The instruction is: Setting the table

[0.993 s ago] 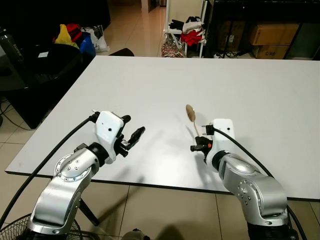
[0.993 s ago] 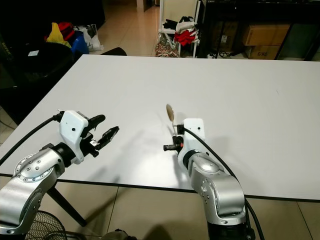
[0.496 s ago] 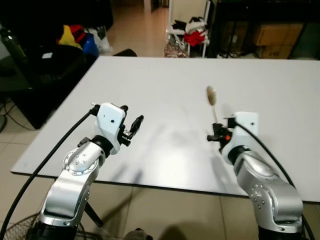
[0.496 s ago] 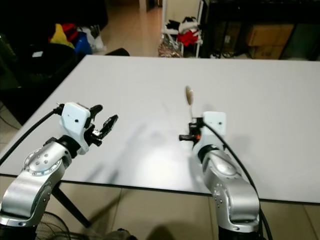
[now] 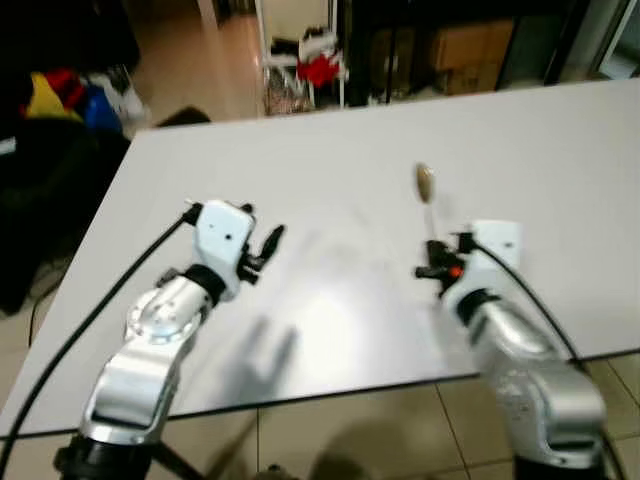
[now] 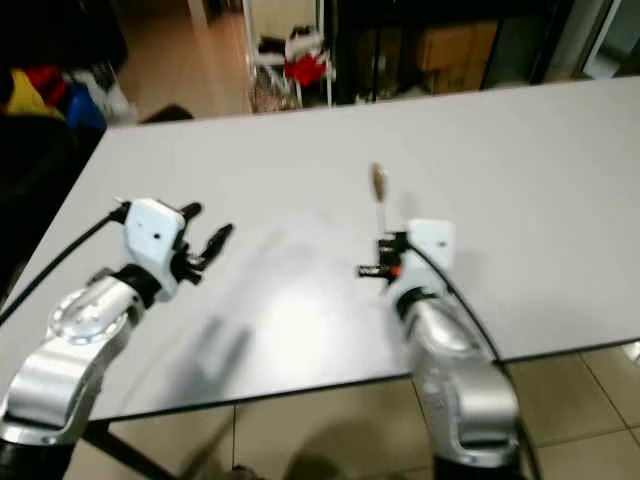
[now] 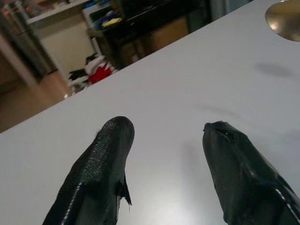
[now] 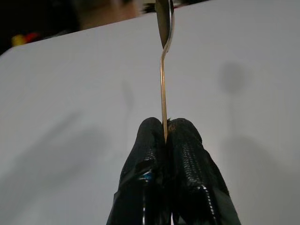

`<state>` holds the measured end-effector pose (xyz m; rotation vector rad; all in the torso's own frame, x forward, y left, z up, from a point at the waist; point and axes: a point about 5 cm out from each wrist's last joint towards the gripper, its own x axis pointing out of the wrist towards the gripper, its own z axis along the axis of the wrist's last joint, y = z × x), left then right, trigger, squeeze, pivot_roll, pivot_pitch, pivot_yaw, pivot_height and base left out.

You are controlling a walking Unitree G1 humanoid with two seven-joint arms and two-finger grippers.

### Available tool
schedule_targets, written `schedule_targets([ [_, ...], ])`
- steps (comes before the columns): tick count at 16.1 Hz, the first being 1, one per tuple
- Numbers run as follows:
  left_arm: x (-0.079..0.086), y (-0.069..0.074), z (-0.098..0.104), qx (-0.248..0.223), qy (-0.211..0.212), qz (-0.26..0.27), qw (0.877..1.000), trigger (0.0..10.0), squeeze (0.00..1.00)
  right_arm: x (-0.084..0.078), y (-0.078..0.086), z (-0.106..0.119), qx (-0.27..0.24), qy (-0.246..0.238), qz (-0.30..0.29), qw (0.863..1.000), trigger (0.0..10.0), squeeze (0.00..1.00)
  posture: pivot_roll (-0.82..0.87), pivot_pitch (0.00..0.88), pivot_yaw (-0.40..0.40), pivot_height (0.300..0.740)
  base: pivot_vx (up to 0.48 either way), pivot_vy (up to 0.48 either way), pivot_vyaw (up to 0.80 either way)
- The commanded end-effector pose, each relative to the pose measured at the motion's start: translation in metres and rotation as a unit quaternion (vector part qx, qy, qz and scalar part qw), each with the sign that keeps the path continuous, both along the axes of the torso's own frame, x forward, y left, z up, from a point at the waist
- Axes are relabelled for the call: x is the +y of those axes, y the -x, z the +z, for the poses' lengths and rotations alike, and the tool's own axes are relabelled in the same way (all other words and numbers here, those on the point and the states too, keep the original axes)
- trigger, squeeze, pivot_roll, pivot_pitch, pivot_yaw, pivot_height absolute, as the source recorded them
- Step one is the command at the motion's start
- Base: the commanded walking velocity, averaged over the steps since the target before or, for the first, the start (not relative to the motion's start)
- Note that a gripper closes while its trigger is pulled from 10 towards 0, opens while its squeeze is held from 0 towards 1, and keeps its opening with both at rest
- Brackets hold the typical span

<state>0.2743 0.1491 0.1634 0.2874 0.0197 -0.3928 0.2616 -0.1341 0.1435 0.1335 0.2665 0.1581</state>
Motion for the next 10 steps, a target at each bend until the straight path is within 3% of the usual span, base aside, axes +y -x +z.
schedule_targets([
  [1, 0.000, 0.000, 0.000, -0.002, 0.003, 0.004, 1.000, 10.0, 0.00, 0.002, -0.002, 0.008, -0.017, -0.001, 0.011, 1.000, 10.0, 0.00, 0.13, 0.000, 0.092, 0.727, 0.000, -0.480, 0.00],
  [5, 0.001, 0.002, 0.002, 0.003, 0.001, -0.008, 1.000, 10.0, 0.00, 0.009, -0.006, 0.003, 0.007, 0.003, 0.040, 0.999, 10.0, 0.00, 0.14, 0.000, 0.092, 0.727, 0.000, 0.000, 0.00],
  [10, -0.003, 0.011, -0.001, 0.031, -0.004, -0.069, 0.997, 10.0, 0.00, 0.018, -0.006, -0.011, 0.070, -0.005, 0.049, 0.996, 10.0, 0.00, 0.14, 0.000, 0.097, 0.727, 0.000, 0.000, 0.00],
])
